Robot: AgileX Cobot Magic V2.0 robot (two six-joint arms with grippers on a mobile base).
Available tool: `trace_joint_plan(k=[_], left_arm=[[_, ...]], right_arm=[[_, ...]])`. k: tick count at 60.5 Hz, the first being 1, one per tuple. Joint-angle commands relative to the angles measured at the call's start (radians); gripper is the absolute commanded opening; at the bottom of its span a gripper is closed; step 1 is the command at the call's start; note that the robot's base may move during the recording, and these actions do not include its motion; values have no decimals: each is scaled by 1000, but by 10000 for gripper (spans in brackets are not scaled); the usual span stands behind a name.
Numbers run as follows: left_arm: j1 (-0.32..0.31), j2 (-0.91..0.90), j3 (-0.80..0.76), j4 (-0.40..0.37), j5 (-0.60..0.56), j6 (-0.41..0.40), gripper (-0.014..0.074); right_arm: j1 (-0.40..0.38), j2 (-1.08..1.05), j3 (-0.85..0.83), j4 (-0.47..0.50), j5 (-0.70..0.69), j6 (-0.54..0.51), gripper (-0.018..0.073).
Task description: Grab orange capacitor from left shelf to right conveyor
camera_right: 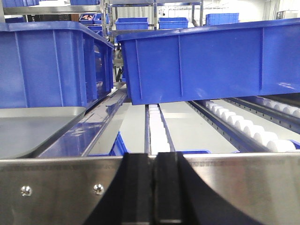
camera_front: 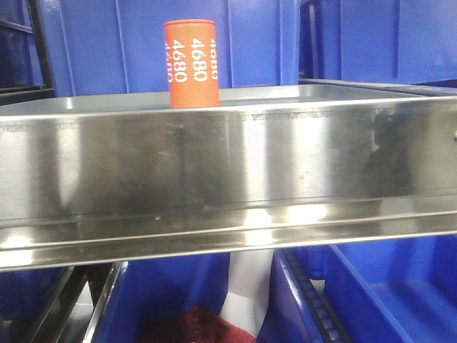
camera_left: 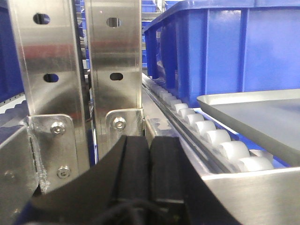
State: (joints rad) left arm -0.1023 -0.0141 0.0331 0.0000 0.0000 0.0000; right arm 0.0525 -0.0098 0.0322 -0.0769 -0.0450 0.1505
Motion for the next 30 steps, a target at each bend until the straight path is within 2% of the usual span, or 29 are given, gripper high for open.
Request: trace_joint_plan(k=[1, 16, 30], left_arm=[[-7, 10, -8, -5, -90, 0, -105], [-7, 10, -8, -5, -90, 0, -105], [-7, 10, -8, -5, -90, 0, -105]], right_arm=[[0, -21, 1, 0, -82, -1, 54], [0, -21, 1, 0, -95, -1, 54], [0, -21, 1, 0, -271, 1, 54]])
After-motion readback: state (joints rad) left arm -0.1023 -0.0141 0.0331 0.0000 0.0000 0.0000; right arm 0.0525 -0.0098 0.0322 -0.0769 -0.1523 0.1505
